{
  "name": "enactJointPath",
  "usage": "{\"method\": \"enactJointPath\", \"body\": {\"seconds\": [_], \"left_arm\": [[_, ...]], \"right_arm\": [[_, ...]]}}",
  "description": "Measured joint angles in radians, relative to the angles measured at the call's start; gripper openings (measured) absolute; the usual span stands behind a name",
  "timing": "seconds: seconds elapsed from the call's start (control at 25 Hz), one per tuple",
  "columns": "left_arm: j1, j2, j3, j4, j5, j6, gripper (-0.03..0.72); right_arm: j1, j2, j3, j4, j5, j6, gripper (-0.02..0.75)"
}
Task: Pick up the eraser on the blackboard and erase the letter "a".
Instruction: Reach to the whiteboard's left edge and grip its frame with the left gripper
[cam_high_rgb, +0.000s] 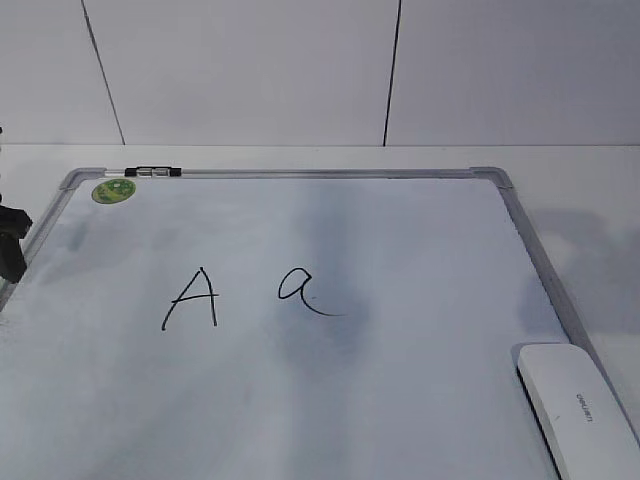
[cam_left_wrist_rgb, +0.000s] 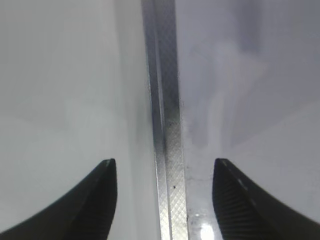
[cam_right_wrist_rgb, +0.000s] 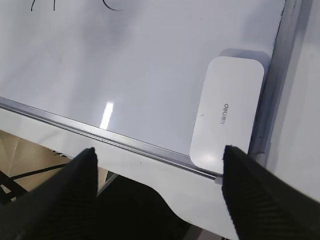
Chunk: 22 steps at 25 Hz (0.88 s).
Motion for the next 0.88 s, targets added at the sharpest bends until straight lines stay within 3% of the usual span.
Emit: {"method": "enactJointPath", "body": {"seconds": [0.88], "left_arm": [[0.0,0.036,-0.014,-0.002,0.023,0.0,0.424]], "right_arm": [[0.0,0.0,0.0,0.0,0.002,-0.002,0.592]]}}
